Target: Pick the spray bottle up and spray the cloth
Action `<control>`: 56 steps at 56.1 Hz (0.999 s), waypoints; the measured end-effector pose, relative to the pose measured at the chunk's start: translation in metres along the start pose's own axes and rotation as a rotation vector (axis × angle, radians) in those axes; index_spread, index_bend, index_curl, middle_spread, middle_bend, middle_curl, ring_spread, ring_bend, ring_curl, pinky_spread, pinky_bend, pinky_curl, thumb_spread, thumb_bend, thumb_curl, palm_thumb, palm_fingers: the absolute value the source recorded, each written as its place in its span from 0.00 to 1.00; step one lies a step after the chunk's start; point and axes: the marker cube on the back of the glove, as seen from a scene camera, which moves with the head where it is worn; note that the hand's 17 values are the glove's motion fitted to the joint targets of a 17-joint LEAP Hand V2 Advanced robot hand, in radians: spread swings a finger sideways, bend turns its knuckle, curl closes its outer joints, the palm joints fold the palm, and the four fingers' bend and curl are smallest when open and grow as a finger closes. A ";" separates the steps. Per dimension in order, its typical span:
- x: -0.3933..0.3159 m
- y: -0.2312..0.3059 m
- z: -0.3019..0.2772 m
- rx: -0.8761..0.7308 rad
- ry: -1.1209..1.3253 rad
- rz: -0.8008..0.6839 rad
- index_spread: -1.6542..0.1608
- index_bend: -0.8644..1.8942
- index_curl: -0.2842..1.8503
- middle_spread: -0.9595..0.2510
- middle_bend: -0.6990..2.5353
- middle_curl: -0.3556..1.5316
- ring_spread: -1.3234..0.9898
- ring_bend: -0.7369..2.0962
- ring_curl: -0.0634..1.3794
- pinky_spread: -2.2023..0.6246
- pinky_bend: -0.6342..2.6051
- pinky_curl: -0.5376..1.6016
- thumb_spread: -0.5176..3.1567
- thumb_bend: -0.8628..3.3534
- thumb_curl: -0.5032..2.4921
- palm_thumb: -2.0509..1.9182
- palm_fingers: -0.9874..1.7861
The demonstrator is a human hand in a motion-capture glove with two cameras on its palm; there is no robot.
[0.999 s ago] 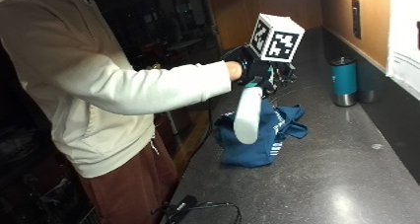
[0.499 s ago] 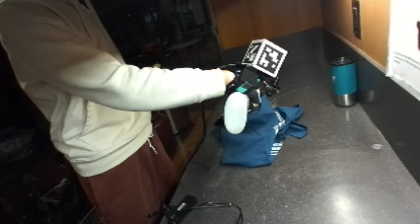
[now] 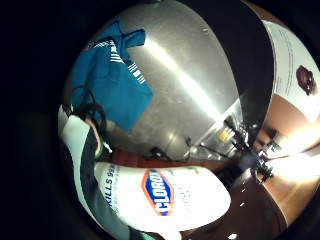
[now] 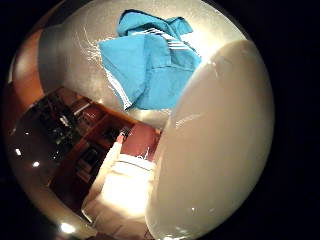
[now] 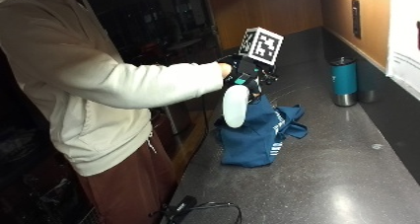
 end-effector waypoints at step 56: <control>-0.258 -0.020 -0.123 0.706 -1.374 -0.612 0.77 0.42 0.40 0.69 0.39 0.45 0.49 0.45 0.35 0.69 0.31 0.43 0.17 0.20 0.43 0.77 0.83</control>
